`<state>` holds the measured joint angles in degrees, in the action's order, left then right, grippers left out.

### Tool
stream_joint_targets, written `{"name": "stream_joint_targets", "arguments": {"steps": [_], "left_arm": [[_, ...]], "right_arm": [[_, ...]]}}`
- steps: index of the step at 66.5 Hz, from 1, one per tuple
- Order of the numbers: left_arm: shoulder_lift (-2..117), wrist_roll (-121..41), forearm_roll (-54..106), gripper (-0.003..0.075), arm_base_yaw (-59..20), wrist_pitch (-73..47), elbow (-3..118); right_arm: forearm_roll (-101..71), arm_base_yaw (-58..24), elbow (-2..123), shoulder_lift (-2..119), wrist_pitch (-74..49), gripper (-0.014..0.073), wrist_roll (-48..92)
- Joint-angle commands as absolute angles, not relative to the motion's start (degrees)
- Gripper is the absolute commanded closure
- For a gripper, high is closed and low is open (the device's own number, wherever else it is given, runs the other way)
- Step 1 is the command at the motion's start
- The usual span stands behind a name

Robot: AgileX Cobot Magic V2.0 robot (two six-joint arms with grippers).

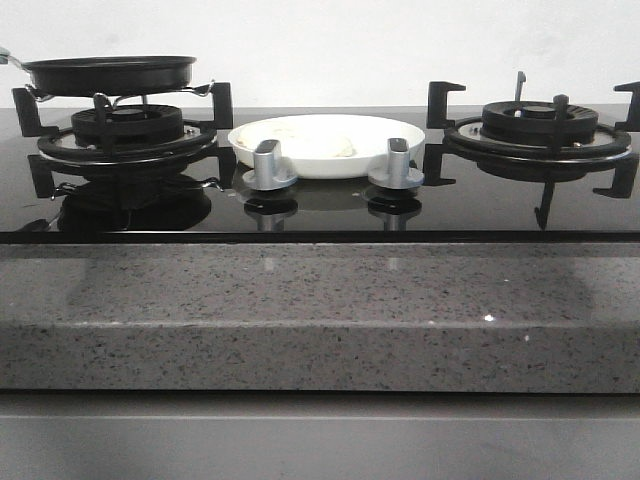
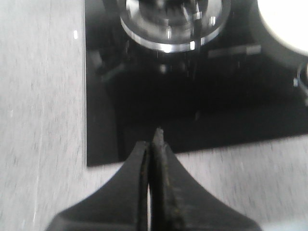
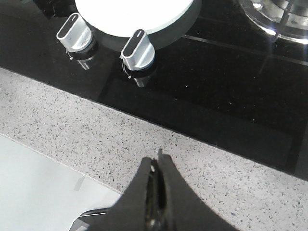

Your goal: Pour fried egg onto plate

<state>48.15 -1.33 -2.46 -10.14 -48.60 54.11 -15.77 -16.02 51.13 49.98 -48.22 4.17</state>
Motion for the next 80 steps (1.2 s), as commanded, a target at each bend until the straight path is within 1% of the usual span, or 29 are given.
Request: {"name": "stream_joint_targets", "arguments": {"steps": [1,10,18,25,38,49,62,80], "left_arm": [[43.64,-0.77,-2.72,0.074,-10.34,-35.76,50.55],[35.06,-0.77,-2.07,0.074,-9.31,-22.52,39.25],[27.12,-0.77,0.86,0.074,-5.63,-14.08,28.37],[19.57,-0.77,3.91,0.074,-2.76,-10.3,20.75],[6.98,-0.77,4.86,0.074,-1.02,-4.71,9.85],[0.99,-0.77,5.95,0.074,-0.44,-1.07,4.91],[-1.12,-0.77,9.74,0.074,-0.44,6.62,-0.75],[-1.12,-0.77,8.14,0.074,-0.79,5.24,-0.62]], "right_arm": [[-15.97,-15.97,52.45,49.67,-44.98,0.0653,4.57],[-15.97,-15.97,52.45,49.67,-44.92,0.0653,4.57],[-15.97,-15.97,52.45,49.67,-44.92,0.0653,4.57],[-15.97,-15.97,52.45,49.67,-44.92,0.0653,4.57],[-15.97,-15.97,52.45,49.67,-44.92,0.0653,4.57],[-15.97,-15.97,52.45,49.67,-44.92,0.0653,4.57],[-15.97,-15.97,52.45,49.67,-44.92,0.0653,4.57],[-15.97,-15.97,52.45,49.67,-44.88,0.0653,4.57]]}}
